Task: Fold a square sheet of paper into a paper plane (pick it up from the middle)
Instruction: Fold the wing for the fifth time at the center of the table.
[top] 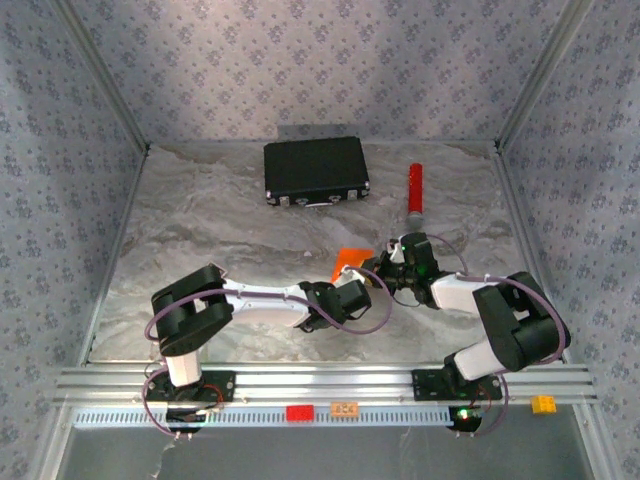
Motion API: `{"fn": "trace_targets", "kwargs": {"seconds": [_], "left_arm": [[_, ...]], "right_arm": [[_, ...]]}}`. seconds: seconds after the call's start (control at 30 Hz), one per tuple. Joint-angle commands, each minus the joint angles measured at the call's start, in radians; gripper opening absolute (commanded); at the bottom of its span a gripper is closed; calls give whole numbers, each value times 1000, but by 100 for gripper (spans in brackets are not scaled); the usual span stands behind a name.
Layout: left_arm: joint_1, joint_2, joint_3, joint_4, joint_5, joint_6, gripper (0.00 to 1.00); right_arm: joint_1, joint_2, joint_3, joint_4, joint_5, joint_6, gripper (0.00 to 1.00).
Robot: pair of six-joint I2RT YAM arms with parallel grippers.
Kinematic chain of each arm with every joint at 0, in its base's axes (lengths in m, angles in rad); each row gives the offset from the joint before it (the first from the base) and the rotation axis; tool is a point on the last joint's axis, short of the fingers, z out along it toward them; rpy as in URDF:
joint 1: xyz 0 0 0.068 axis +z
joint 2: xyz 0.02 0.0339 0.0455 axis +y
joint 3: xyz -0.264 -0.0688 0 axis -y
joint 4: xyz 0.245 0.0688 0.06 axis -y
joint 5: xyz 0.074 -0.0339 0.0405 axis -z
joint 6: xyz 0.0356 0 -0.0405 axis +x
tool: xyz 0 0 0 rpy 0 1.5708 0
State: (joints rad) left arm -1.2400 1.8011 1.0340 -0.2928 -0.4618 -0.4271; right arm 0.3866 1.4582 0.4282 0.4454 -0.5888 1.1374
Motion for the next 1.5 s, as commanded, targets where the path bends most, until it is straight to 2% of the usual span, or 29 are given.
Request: {"fn": "trace_targets", "kwargs": {"seconds": [0.0, 0.17, 0.5, 0.63, 0.87, 1.1, 1.47], "left_arm": [[-8, -3, 7, -22, -29, 8, 20], [-9, 1, 8, -22, -29, 7, 20], [-7, 7, 12, -23, -26, 1, 7], [-8, 7, 13, -15, -14, -2, 4], [2, 6, -2, 17, 37, -19, 0], [29, -6, -29, 66, 112, -39, 0], [52, -1, -37, 76, 171, -55, 2]], "right_arm": [[-1, -22, 17, -16, 14, 4, 5], [0, -22, 15, -17, 14, 2, 5], [-3, -26, 12, -22, 20, 1, 6], [-3, -40, 13, -53, 32, -15, 10], [-33, -126, 21, -232, 94, -110, 21], [-74, -217, 17, -359, 126, -168, 22], [-90, -240, 6, -384, 126, -182, 23]]}}
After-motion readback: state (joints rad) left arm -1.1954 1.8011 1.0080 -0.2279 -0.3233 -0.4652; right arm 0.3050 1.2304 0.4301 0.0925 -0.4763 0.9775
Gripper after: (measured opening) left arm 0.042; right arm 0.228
